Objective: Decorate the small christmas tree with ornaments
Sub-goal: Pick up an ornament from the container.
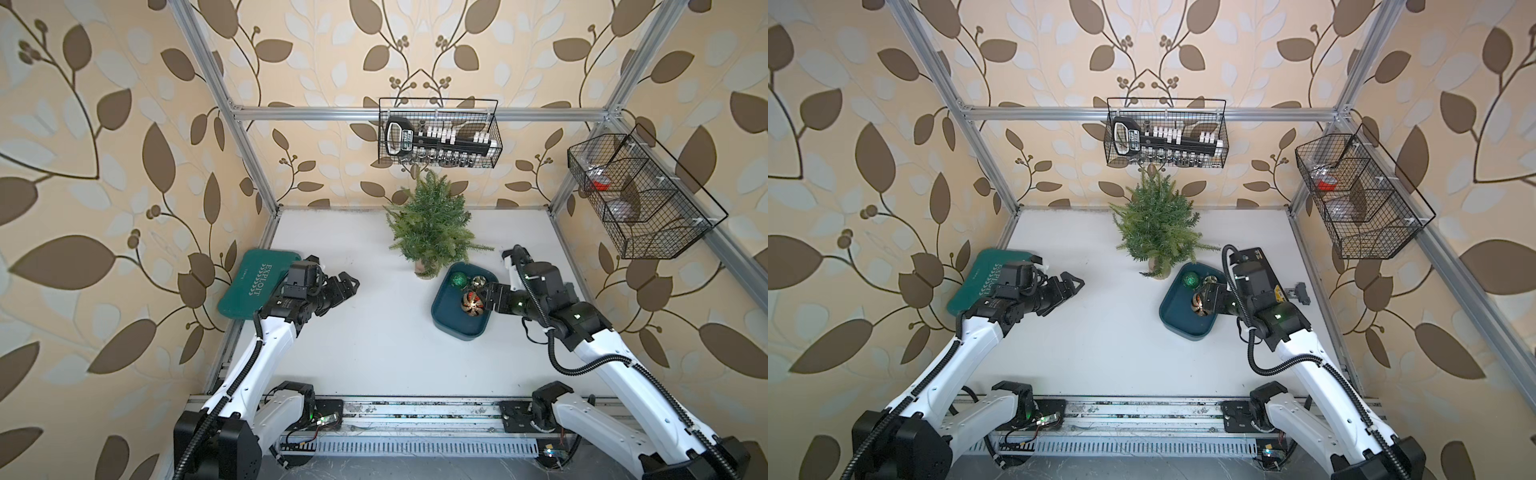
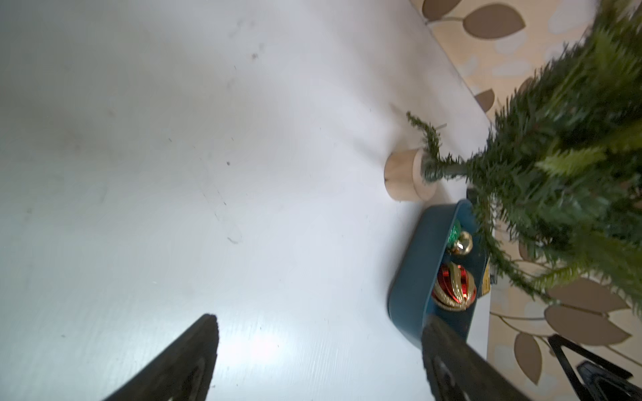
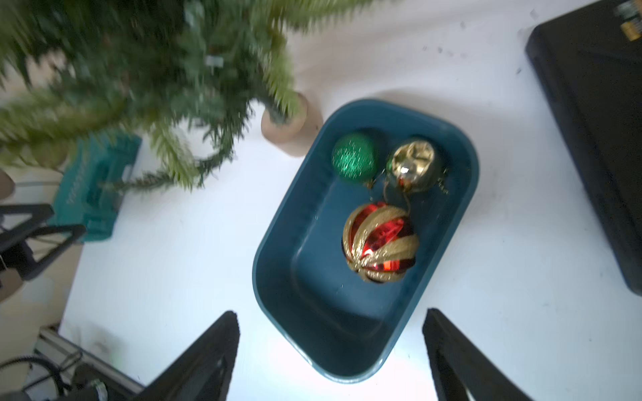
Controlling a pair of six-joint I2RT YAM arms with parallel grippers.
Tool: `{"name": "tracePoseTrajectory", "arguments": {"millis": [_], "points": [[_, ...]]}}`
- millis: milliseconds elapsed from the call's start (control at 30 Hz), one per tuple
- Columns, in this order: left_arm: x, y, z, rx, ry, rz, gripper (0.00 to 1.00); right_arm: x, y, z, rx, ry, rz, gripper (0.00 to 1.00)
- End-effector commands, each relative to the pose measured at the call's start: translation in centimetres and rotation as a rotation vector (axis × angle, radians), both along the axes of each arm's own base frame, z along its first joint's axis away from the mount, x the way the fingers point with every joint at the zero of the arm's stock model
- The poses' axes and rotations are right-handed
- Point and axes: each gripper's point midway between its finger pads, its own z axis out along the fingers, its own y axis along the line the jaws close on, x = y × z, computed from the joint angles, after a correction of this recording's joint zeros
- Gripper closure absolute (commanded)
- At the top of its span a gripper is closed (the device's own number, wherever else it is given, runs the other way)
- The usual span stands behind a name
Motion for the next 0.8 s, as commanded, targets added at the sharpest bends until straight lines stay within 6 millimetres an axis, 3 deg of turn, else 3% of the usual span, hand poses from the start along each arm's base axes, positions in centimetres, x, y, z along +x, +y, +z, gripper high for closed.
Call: {"name": "tracePoseTrajectory", "arguments": {"millis": [0,133,267,600,767], "points": [[-1.2,-2.1,0.5,-0.007,0.003,-0.106,0.09,-2.5,0.0,-2.2,-0.169,0.096,0.044,0.17],[-1.4,-2.7,0.1,-0.021,0.012,-0.13,0.08,-2.5,1.7,-3.5,-0.262,0.089,0.09,0.18],[-1.6,-2.9,0.0,-0.02,0.013,-0.133,0.07,-0.8,2.2,-3.8,-0.317,0.058,0.075,0.18],[-2.0,-3.0,-0.4,0.0,0.022,-0.138,0.06,3.2,3.0,-6.4,-0.468,0.045,0.061,0.13],[-2.1,-2.9,-0.4,0.01,0.02,-0.133,0.06,4.1,2.1,-8.5,-0.534,0.08,0.03,0.09]]}}
